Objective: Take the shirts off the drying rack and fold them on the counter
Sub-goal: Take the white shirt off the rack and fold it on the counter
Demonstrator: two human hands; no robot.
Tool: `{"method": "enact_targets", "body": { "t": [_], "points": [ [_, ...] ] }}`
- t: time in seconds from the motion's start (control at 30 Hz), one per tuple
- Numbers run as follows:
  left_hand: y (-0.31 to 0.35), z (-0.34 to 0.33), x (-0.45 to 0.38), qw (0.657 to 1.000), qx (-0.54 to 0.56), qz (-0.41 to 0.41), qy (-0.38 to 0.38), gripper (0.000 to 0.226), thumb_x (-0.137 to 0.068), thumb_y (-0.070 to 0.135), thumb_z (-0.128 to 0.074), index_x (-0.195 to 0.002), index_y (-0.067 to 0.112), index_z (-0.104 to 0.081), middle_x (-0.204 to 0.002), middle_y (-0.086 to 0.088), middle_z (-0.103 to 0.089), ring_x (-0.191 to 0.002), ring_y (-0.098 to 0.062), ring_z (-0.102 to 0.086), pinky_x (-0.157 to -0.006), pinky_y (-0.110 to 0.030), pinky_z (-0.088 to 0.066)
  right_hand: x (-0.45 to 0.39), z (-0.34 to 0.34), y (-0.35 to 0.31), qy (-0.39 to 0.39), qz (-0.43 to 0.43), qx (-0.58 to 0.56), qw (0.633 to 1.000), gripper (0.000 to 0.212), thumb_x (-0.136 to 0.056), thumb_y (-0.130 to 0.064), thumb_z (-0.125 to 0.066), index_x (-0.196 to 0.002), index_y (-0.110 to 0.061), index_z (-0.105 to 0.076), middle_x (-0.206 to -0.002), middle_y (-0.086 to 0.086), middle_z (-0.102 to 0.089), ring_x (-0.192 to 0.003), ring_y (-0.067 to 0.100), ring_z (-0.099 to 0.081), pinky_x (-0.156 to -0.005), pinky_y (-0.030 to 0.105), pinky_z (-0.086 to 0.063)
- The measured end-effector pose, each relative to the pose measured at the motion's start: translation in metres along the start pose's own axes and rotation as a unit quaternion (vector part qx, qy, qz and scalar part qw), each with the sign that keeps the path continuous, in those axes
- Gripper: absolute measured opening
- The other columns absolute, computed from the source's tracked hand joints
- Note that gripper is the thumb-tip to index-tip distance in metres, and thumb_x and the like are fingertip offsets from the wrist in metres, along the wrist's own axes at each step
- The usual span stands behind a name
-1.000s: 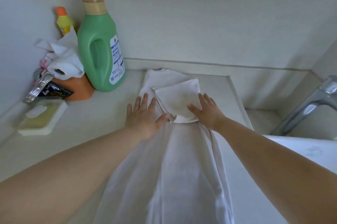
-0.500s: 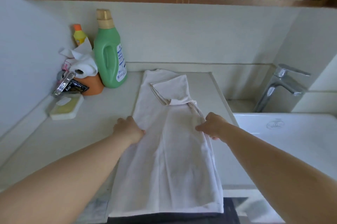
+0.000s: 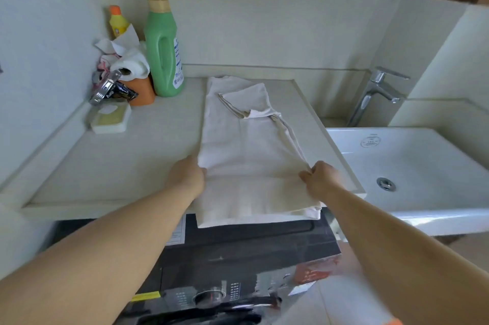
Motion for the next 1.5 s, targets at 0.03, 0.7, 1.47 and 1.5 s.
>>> {"method": "enact_targets", "body": {
  "t": [0.03, 0.7, 1.47, 1.5],
  "points": [
    [0.0, 0.0, 0.003, 1.0, 0.001, -0.001, 0.003, 0.04, -0.096, 0.035, -0.049, -0.123, 0.005, -0.047, -0.122, -0.016, -0.057, -0.11, -0.035, -0.054, -0.078, -0.031, -0.039, 0.003, 0.001, 0.001, -0.004, 0.001, -0.016, 1.0, 0.035, -0.095, -0.041, -0.051, -0.109, -0.008, -0.051, -0.097, 0.009, -0.058, -0.082, 0.024, -0.056, -0.074, 0.036, -0.048],
    [-0.036, -0.019, 0.096, 0.927, 0.331, 0.176, 0.008, 0.016, -0.1, 0.011, -0.036, -0.109, 0.005, -0.047, -0.102, -0.015, -0.051, -0.07, -0.026, -0.062, -0.039, -0.024, -0.051, 0.064, -0.014, 0.053, -0.142, -0.093, -0.377, 0.911, 0.012, -0.085, -0.006, -0.068, -0.089, 0.002, -0.06, -0.086, 0.014, -0.063, -0.066, 0.022, -0.063, -0.075, 0.037, -0.059],
    [0.041, 0.008, 0.036, 0.998, 0.002, -0.065, -0.023, 0.032, -0.091, 0.025, -0.058, -0.121, 0.013, -0.058, -0.128, -0.01, -0.055, -0.116, -0.027, -0.053, -0.096, -0.03, -0.043, 0.035, 0.009, -0.06, -0.12, 0.221, -0.052, 0.966, 0.039, -0.087, -0.014, -0.053, -0.124, -0.024, -0.056, -0.106, -0.003, -0.056, -0.097, 0.02, -0.056, -0.08, 0.025, -0.044],
    [0.043, 0.001, 0.026, 0.996, -0.023, -0.08, -0.045, 0.038, -0.091, 0.029, -0.057, -0.127, 0.015, -0.054, -0.132, -0.011, -0.051, -0.119, -0.027, -0.051, -0.098, -0.03, -0.042, 0.025, -0.003, -0.059, -0.136, 0.211, -0.001, 0.968, 0.04, -0.087, -0.017, -0.056, -0.126, -0.024, -0.055, -0.111, -0.002, -0.056, -0.101, 0.021, -0.057, -0.082, 0.026, -0.046]
  ]
}}
Point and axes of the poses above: each hand's wrist, its own x-axis away from the middle knuckle, its own z-axis out of the back of the hand, y = z × x, the point moved 7 cm from there along -x, towards the middle knuckle
